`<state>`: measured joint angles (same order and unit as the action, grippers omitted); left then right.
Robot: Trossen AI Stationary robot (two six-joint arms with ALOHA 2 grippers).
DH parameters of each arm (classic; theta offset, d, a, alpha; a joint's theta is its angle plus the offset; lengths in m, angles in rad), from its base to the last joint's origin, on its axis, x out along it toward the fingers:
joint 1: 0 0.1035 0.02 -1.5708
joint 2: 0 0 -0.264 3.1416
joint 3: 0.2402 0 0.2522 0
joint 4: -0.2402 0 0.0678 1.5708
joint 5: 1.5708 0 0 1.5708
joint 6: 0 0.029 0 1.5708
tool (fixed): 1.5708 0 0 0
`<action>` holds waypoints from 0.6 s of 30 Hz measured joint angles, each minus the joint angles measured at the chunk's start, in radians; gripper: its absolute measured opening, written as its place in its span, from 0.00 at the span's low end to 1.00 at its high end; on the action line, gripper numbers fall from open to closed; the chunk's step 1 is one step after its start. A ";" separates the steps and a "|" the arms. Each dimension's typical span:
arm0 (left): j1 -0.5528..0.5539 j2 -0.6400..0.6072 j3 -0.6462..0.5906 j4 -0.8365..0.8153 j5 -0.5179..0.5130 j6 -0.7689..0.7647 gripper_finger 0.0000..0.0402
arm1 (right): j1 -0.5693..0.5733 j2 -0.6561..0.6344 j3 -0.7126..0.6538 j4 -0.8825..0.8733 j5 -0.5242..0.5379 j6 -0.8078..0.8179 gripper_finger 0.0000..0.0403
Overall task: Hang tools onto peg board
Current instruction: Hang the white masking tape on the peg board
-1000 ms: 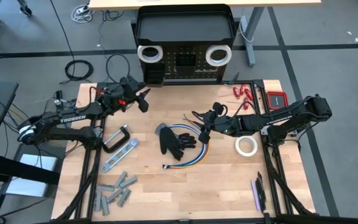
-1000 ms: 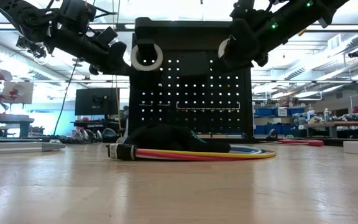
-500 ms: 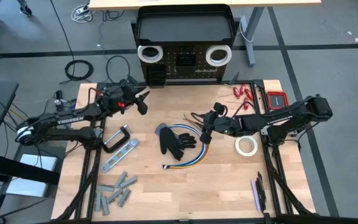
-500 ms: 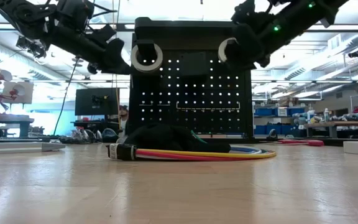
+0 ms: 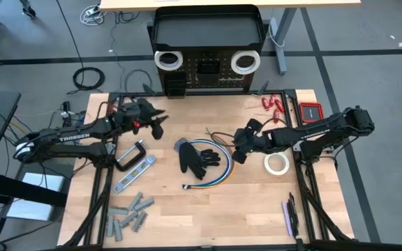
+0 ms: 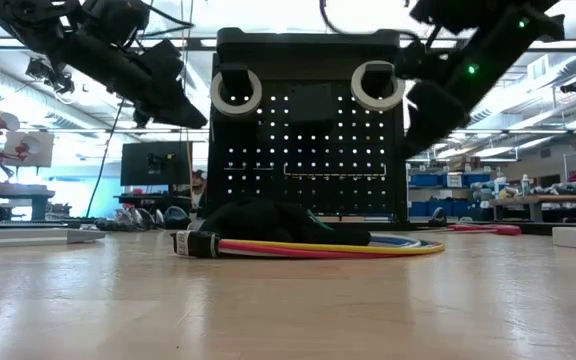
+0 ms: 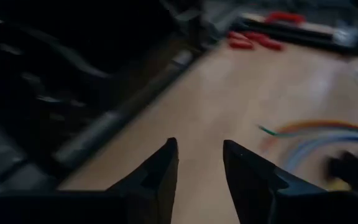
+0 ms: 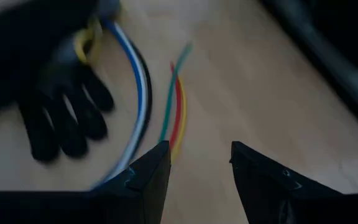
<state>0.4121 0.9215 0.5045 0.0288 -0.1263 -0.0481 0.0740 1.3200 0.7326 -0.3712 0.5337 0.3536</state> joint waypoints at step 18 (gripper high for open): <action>-0.316 0.288 0.000 0.186 -0.031 -0.087 0.34 | 0.110 0.005 0.000 -0.648 -0.486 0.838 0.44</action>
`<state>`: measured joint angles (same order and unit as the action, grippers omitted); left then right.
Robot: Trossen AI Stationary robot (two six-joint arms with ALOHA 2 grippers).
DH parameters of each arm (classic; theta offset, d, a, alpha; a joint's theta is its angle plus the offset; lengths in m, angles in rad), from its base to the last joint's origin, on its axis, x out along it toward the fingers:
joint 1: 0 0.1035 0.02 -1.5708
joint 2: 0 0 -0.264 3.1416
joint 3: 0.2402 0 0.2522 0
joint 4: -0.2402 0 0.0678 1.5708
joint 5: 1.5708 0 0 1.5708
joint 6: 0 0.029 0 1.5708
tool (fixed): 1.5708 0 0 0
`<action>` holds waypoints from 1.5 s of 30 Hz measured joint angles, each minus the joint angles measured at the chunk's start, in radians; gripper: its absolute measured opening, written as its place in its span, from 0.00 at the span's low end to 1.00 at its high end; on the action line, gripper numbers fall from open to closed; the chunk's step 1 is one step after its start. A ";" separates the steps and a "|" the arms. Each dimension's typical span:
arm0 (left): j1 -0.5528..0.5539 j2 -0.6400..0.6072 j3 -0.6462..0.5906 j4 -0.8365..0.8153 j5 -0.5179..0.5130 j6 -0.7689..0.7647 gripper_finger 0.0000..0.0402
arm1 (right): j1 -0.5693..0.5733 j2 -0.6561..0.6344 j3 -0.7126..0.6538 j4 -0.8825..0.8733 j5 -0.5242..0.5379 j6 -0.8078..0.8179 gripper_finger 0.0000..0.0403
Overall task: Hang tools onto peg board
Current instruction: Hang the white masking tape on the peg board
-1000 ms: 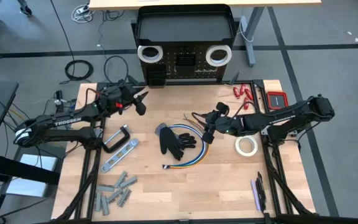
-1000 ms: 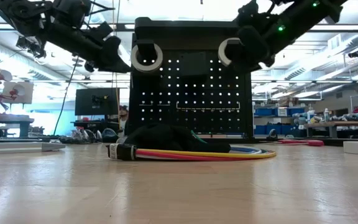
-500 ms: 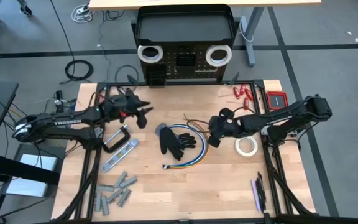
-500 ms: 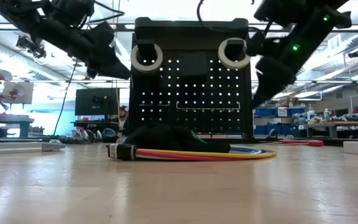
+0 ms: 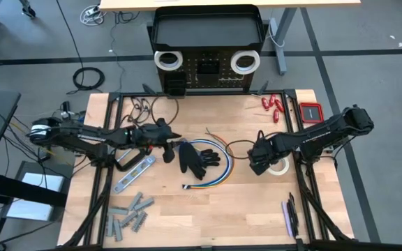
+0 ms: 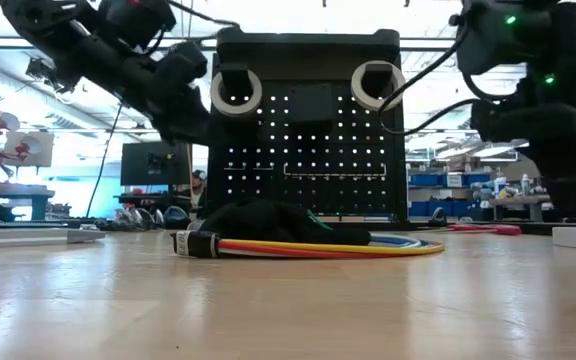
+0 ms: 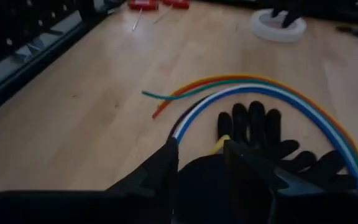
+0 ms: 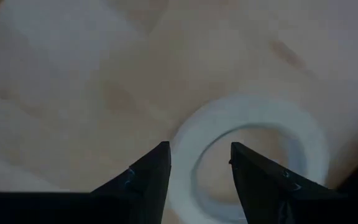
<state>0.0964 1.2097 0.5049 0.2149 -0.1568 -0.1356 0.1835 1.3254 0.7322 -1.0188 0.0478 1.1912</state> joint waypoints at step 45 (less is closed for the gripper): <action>0.000 0.086 0.000 0.278 0.020 0.000 0.34 | 0.104 0.009 0.021 -0.171 0.123 0.360 0.45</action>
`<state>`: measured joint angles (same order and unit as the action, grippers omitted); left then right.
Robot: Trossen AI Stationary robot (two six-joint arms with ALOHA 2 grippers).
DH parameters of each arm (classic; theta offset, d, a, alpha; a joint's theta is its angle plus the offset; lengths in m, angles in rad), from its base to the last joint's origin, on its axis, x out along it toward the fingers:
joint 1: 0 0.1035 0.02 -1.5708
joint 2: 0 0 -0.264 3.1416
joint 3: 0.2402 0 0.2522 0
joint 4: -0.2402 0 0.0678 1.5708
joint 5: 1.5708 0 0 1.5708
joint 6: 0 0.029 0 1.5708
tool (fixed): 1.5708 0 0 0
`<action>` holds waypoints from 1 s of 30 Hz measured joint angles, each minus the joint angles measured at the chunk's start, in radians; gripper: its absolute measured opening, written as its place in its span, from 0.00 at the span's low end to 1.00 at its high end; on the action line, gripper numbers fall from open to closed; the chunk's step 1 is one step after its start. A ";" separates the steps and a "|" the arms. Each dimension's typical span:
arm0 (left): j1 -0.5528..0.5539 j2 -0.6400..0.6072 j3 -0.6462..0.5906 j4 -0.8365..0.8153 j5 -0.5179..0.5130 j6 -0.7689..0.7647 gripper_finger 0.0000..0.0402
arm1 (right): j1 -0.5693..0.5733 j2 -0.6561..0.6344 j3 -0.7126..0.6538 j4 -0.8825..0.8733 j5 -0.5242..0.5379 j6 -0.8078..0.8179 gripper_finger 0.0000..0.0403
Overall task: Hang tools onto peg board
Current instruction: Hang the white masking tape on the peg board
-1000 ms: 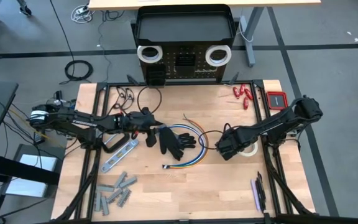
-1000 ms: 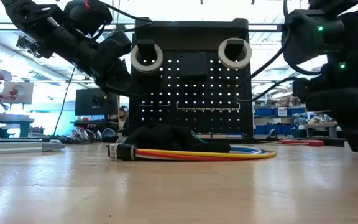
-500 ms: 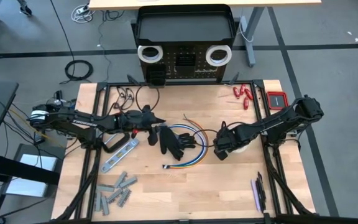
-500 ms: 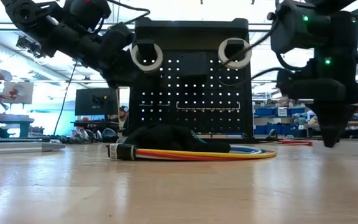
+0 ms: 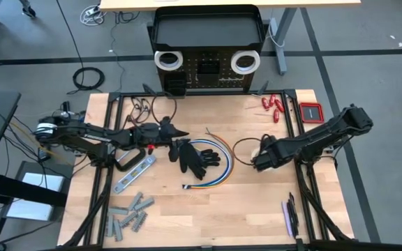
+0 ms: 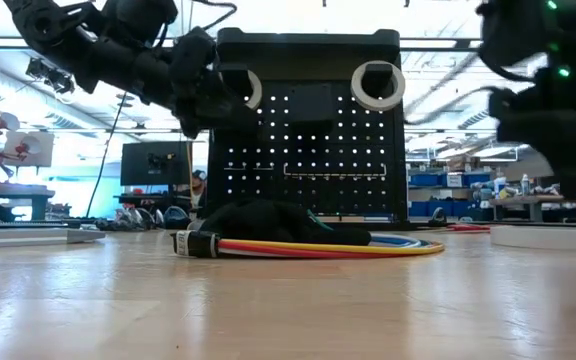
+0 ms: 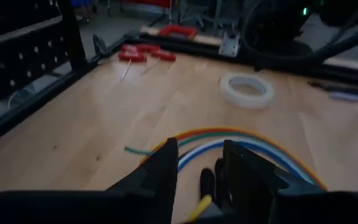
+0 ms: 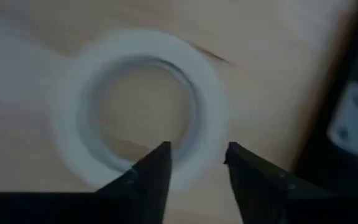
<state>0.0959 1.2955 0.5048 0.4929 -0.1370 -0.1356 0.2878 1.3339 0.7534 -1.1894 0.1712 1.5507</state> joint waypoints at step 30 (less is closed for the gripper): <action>0.000 0.073 0.000 0.065 -0.002 0.006 0.34 | -0.012 -0.010 -0.093 0.322 0.349 0.118 0.20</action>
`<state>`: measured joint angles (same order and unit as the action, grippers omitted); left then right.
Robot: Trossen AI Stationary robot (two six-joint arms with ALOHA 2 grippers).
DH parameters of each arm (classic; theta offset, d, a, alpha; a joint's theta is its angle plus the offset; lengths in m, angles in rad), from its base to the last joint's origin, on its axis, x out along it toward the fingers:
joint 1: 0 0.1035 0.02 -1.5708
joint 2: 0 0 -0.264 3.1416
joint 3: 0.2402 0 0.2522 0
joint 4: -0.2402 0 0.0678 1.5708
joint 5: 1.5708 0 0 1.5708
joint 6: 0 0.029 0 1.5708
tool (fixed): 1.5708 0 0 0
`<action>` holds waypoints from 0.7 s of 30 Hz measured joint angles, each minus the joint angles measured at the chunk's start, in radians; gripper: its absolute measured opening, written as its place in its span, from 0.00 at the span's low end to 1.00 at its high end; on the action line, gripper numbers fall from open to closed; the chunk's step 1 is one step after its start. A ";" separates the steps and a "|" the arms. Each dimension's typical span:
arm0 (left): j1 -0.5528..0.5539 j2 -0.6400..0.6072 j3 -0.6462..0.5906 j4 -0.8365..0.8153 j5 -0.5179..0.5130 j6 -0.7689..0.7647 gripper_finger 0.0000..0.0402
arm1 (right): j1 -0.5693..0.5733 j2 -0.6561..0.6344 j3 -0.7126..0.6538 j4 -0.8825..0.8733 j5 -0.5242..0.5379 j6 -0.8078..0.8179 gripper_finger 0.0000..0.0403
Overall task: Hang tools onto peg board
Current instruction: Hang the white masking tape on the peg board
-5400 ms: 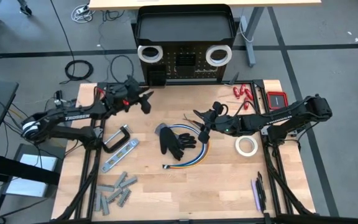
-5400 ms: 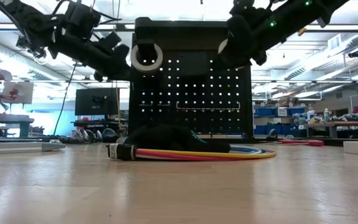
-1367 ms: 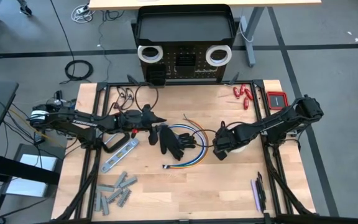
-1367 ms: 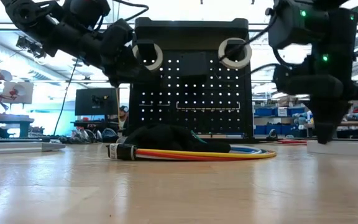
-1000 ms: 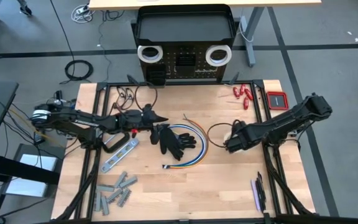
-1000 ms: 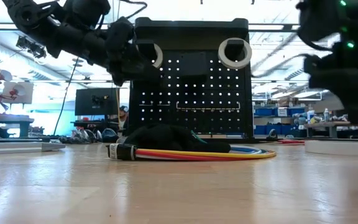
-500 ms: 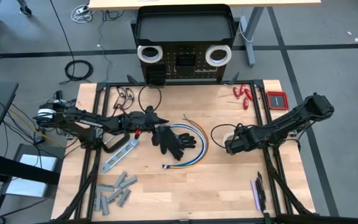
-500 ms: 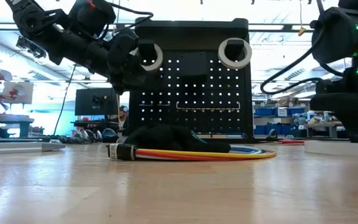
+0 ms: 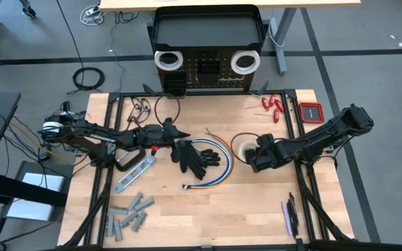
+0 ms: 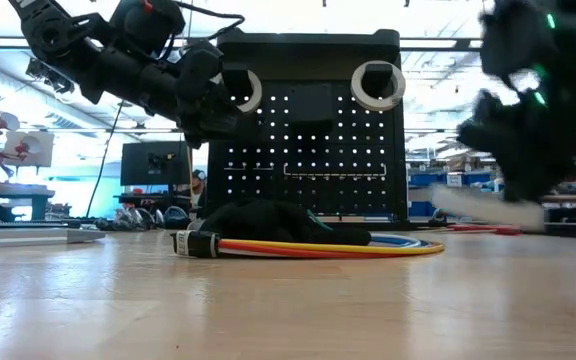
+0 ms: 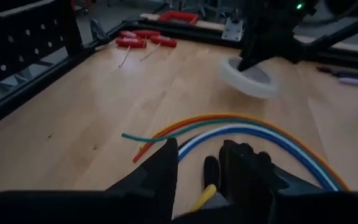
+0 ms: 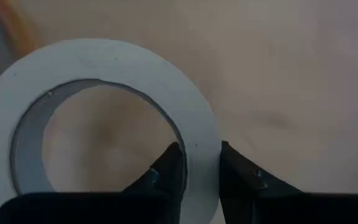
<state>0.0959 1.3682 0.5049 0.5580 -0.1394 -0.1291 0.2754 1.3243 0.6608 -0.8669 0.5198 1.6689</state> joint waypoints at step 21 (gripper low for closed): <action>0.000 0.000 0.000 0.075 0.000 0.020 0.34 | -0.554 -0.009 0.443 0.542 0.675 -1.441 0.20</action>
<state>0.0959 1.3678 0.5049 0.6333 -0.1390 -0.1089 -0.2789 1.3158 1.1042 -0.3249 1.1951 0.2284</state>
